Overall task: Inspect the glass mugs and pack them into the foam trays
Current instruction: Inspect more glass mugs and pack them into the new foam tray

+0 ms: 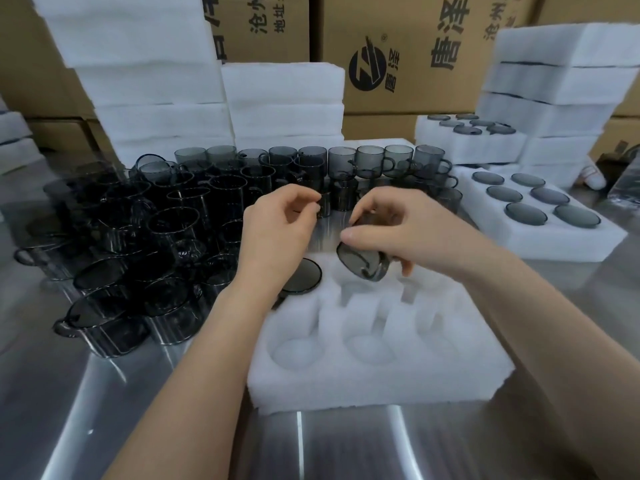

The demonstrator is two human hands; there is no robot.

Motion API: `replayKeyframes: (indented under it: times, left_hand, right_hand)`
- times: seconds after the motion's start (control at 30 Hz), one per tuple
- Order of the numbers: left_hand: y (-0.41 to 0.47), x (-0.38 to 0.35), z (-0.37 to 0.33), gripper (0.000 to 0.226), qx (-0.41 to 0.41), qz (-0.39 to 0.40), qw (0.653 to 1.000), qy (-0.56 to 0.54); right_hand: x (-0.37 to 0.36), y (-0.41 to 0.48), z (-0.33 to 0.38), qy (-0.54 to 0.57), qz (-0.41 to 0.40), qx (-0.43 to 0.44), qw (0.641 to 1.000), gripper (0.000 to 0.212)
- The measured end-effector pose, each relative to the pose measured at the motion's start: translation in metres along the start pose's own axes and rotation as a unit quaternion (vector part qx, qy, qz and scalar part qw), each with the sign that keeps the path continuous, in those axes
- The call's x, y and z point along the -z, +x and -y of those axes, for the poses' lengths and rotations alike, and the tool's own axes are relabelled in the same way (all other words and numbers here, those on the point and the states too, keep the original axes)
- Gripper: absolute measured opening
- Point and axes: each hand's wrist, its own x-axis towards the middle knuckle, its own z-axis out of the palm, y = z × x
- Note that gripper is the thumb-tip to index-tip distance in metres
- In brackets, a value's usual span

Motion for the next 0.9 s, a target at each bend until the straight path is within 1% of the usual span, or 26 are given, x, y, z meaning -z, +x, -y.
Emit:
replayKeyframes:
  times: [0.1,0.17,0.33,0.4,0.47,0.57,0.6,0.67,0.73,0.9]
  left_hand:
    - [0.001,0.000,0.002,0.029,0.027,0.018,0.999,0.005]
    - [0.001,0.000,0.003,0.031,0.033,0.023,0.999,0.006]
    - [0.000,0.000,0.003,0.029,0.046,0.024,0.999,0.004]
    - [0.000,0.000,0.003,0.027,0.052,0.026,0.998,0.006]
    - [0.000,0.000,0.002,0.026,0.054,0.028,0.998,0.008]
    - [0.000,0.000,0.002,0.024,0.060,0.030,0.998,0.004]
    - [0.001,0.000,0.002,0.024,0.062,0.030,0.998,0.004]
    - [0.001,0.000,0.003,0.024,0.066,0.031,0.997,0.007]
    - [0.001,-0.001,0.003,0.024,0.069,0.033,0.997,0.008]
    - [0.001,-0.001,0.005,0.026,0.070,0.036,0.997,0.016]
  right_hand:
    - [-0.015,-0.001,0.006,-0.161,-0.025,0.030,0.986,0.027]
    - [-0.023,-0.001,0.012,-0.231,-0.025,0.025,0.972,0.030]
    - [-0.034,-0.002,0.017,-0.330,-0.020,-0.011,0.944,0.036]
    - [-0.041,-0.003,0.018,-0.370,-0.021,-0.008,0.929,0.038]
    - [-0.048,-0.005,0.017,-0.413,-0.017,0.005,0.911,0.047]
    - [-0.049,-0.008,0.013,-0.443,-0.011,0.043,0.895,0.059]
    - [-0.048,-0.008,0.011,-0.443,0.010,0.042,0.895,0.065]
    - [-0.047,-0.008,0.008,-0.411,0.076,0.015,0.908,0.079]
    - [-0.048,-0.008,0.003,-0.378,0.132,-0.004,0.916,0.087]
    - [-0.048,-0.005,-0.001,-0.387,0.200,-0.020,0.900,0.102]
